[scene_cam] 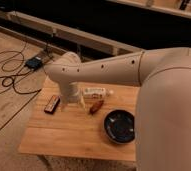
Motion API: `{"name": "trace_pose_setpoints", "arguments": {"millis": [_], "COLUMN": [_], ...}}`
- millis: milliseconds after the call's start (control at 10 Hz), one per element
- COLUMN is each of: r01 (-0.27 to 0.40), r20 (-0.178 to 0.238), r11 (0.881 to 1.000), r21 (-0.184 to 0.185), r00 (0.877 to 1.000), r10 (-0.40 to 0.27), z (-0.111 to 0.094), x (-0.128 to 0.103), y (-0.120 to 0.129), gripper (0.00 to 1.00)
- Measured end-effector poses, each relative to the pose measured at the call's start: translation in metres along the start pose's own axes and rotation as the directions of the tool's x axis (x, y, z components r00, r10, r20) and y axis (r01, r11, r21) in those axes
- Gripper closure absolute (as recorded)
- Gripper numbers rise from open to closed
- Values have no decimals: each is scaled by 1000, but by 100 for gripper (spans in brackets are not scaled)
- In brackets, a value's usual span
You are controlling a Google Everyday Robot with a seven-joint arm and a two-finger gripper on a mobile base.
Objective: Place the pepper in the ceramic bowl
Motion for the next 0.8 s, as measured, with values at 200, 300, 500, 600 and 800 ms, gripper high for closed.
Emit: {"name": "trace_pose_setpoints", "arguments": {"millis": [200, 300, 500, 600, 800], "r01": [-50, -76, -109, -138, -165], "r20": [-6, -10, -8, -3, 7], "r11": [999, 997, 994, 990, 985], "r21": [-1, -6, -22, -38, -49], "r00": [999, 997, 994, 990, 986], "r10": [50, 76, 109, 138, 166], "z": [18, 29, 47, 60, 78], "x": [-13, -22, -37, -50, -65], "y": [-18, -27, -36, -45, -55], "gripper": [35, 35, 35, 35, 35]}}
